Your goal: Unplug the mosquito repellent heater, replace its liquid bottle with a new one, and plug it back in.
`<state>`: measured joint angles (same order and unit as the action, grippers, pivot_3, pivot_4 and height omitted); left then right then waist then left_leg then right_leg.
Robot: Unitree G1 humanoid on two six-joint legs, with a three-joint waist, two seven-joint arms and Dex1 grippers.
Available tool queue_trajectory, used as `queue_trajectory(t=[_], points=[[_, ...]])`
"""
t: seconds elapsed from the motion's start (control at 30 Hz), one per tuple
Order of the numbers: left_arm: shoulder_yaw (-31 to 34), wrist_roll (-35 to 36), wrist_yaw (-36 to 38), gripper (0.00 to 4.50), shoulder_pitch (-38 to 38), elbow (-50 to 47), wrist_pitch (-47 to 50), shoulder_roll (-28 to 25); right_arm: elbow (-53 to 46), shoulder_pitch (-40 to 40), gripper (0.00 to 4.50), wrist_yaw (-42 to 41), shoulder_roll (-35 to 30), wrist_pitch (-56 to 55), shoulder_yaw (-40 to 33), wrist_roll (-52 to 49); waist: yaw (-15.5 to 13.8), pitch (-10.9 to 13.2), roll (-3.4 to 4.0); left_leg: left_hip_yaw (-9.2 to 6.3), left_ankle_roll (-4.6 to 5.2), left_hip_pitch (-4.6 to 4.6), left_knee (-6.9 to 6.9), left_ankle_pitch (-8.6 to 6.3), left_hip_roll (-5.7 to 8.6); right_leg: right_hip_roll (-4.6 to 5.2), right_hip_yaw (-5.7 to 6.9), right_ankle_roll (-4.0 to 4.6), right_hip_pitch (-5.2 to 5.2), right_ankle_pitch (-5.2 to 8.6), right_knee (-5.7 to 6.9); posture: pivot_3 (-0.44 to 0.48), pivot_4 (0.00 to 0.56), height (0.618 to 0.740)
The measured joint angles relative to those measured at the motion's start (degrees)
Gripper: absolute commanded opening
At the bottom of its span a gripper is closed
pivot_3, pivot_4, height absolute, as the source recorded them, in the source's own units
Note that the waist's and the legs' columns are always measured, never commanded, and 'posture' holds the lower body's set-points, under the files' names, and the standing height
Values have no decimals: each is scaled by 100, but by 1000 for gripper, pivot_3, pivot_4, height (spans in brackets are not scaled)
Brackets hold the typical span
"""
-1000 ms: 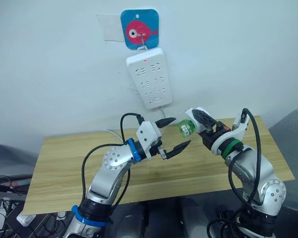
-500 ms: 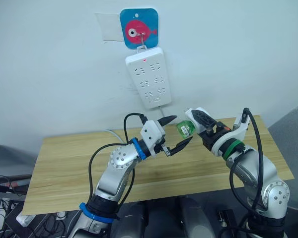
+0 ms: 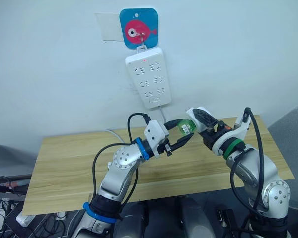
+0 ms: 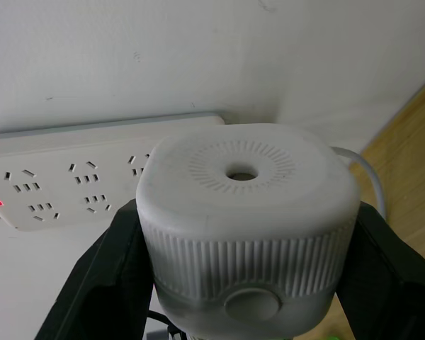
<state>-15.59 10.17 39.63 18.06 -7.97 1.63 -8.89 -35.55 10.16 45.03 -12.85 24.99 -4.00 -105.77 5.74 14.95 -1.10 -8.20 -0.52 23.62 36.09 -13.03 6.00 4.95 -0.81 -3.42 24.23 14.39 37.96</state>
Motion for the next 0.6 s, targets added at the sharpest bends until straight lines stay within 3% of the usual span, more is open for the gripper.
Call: queue_trajectory(t=[0.07, 0.23, 0.43, 0.6], points=[[0, 1, 33, 2272, 54, 41, -8, -17, 0, 1, 2957, -22, -28, -27, 13, -7, 0, 0, 0, 0, 0, 0, 0, 0, 0, 0, 0, 0, 0, 0, 0, -217, 290, 740], [33, 81, 222, 2272, 68, 75, -107, -219, 21, -37, 4484, -350, -479, 194, 44, -406, 12, 4, -3, 3, 1, 0, 0, 0, -1, 0, -1, 0, 0, 0, -1, -222, 293, 740], [54, 309, 666, 2272, 47, 77, -166, -527, 553, -92, 4484, -1349, -1001, 1169, -326, -584, 26, 9, -4, 6, 3, 0, 1, -1, -1, 0, -1, 0, -2, 0, -3, -213, 288, 740], [34, 602, 1340, 2272, -26, 54, -353, -903, 1913, 248, 4484, -3054, -1808, 2969, -846, -584, 21, 13, -2, 22, 11, 0, 6, -5, -2, -1, -4, 2, -3, -2, -3, -190, 285, 740]])
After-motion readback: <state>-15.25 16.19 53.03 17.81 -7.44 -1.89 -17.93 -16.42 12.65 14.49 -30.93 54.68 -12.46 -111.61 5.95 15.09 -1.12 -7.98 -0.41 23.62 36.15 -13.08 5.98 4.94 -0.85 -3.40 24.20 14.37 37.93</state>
